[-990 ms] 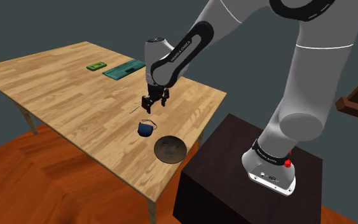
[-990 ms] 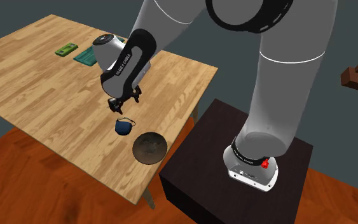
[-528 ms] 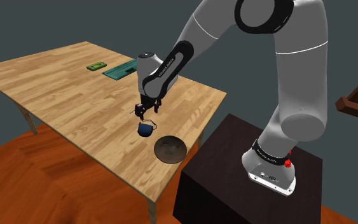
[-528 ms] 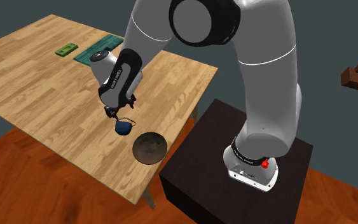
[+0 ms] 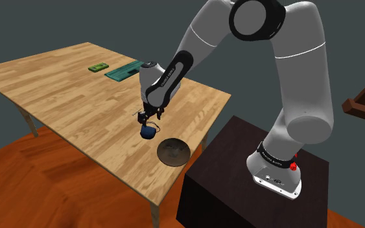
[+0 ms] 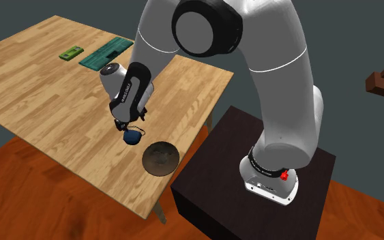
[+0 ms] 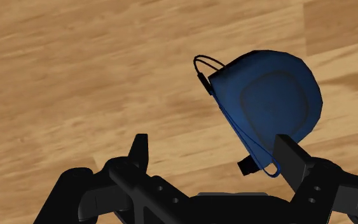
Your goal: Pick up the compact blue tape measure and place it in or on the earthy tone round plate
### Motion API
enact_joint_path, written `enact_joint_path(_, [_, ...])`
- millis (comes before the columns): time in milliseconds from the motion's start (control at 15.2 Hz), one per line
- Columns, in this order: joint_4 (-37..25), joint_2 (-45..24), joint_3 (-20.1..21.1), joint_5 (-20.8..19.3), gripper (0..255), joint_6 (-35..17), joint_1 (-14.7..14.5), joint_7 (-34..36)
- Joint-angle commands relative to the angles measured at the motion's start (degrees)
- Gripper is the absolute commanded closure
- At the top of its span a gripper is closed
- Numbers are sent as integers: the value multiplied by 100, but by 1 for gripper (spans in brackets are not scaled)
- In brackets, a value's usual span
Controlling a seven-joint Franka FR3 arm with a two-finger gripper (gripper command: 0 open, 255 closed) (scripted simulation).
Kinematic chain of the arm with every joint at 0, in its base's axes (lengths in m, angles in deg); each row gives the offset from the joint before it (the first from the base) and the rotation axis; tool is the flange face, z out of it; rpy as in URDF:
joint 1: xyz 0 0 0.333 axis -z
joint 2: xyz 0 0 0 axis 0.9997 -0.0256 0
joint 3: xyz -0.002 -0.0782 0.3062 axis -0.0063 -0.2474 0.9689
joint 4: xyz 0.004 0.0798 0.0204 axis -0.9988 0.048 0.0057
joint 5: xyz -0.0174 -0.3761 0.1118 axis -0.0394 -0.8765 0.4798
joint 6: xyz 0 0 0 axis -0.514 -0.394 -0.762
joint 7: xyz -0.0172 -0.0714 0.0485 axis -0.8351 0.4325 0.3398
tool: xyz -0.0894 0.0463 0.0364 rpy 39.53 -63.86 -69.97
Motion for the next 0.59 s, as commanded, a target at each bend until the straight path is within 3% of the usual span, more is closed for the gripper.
enact_joint_path(0, [-8, -18, -3, -2, 0, -12, 0, -1])
enact_joint_path(264, [-8, -17, -3, -2, 0, -11, 0, -1])
enact_joint_path(330, [-8, -17, -3, -2, 255, -11, 0, -1])
enact_joint_path(528, [-19, -25, -3, -2, 255, -8, -1, 0])
